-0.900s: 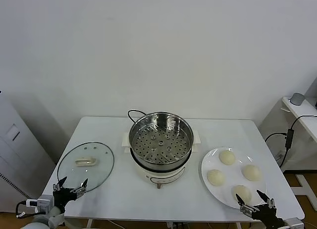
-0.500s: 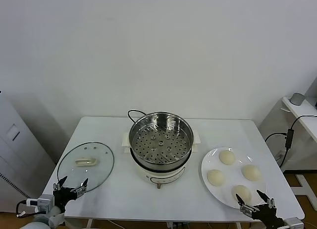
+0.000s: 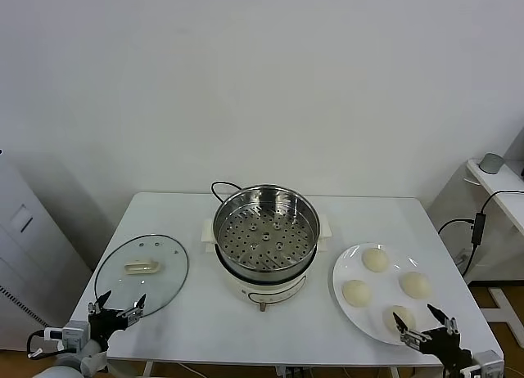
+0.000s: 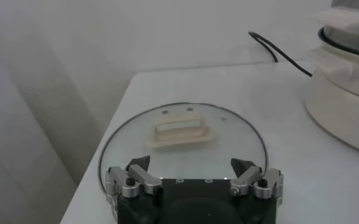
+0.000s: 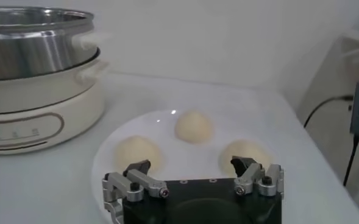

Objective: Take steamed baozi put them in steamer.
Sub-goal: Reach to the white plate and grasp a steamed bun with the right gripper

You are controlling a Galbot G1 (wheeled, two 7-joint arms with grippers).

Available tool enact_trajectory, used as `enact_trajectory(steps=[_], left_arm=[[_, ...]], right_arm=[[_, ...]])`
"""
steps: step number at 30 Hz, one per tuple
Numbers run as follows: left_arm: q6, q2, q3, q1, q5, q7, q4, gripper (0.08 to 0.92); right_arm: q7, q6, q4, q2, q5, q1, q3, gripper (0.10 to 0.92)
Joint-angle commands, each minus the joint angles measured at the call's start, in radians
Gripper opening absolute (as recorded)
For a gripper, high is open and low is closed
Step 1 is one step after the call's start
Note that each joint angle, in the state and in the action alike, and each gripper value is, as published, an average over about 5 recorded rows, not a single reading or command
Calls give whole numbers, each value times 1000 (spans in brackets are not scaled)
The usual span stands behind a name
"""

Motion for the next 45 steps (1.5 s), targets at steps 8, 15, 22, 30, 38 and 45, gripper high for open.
enact_trajectory(steps=[8,15,22,30,38,45], left_arm=[[6,0,21,-27,1,-2,-11,823],[13,1,29,-44,2,-15,2,823],[32,2,34,-53,12,-13,3,823],[42,-7,45,-62,33,-3,6,823],[60,-7,40,-66,47,19,10,823],[67,-8,36,-68,46,19,7,823]], right_arm=[[-78,99,-207,-182,-747,450,-95,823],[-346,113,-311,-285,-790,692,-255,823],[-648,80,-398,-394,-686,990,-546,823],[-910,40,-507,-458,-503,1363,-957,823],[-1102,89,-669,-410,-427,1693,-1315,823],[-1174,107,-768,-346,-434,1823,-1475,823]])
